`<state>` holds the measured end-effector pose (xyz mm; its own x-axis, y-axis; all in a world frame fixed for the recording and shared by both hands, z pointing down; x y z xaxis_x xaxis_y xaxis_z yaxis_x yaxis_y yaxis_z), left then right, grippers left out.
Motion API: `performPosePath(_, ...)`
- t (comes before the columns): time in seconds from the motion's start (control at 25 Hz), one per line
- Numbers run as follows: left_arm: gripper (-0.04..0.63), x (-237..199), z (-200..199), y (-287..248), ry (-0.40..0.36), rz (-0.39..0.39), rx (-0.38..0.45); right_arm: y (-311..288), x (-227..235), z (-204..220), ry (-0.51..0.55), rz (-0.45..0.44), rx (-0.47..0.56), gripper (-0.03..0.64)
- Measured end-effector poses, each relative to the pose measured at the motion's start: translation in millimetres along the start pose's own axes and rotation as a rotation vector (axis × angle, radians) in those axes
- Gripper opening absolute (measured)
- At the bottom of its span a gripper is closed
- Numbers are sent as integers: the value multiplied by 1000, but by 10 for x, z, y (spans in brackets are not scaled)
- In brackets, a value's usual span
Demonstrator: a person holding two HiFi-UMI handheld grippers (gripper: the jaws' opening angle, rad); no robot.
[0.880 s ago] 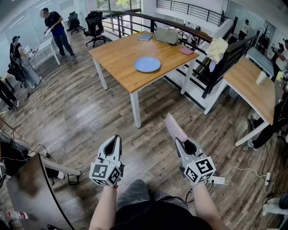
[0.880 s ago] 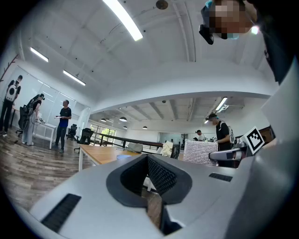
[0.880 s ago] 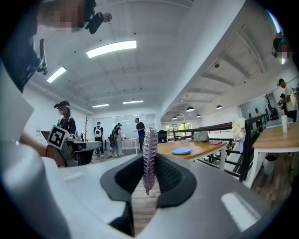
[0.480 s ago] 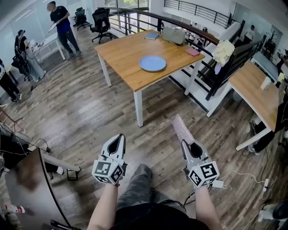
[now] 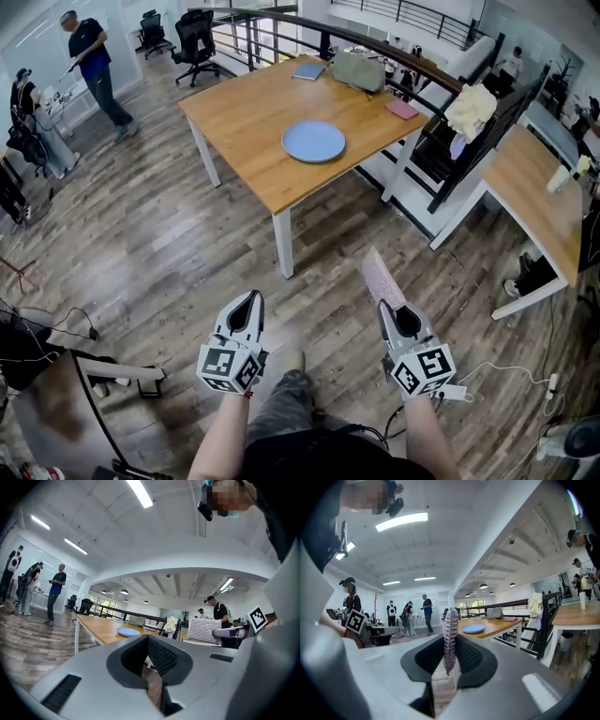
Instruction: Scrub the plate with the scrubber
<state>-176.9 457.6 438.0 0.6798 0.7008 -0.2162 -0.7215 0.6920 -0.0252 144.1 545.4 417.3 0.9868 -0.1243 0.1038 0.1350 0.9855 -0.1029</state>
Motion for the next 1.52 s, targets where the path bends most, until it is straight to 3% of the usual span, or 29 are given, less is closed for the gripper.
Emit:
performPosePath(0.32, -5, -649, -304, -683, -15, 43, 7, -869, 31, -84, -37, 10, -5, 81)
performPosePath(0.68, -5, -1227, -457, -1077, -17, 92, 8, -1468, -31, -109, -34, 33, -15, 81)
performPosePath(1.12, -5, -1403, -448, -1291, -4, 98, 20, -1866, 19, -129, -31, 10, -24, 81)
performPosePath(1.52, -5, -1697, -558, -1990, -19, 65, 46, -2725, 364, -129, -45, -32, -25, 81)
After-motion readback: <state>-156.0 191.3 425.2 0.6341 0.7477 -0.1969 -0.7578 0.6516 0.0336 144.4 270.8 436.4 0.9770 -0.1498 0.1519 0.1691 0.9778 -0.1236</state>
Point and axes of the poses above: the fingertips, and each gripper's own axes: y backward along the fingers, x to its right, z out of its underside, the point moved 8 cm from there along y, backward along the fingers, and after that the axes turned 9 degrees about z, right-handed, at the moved point
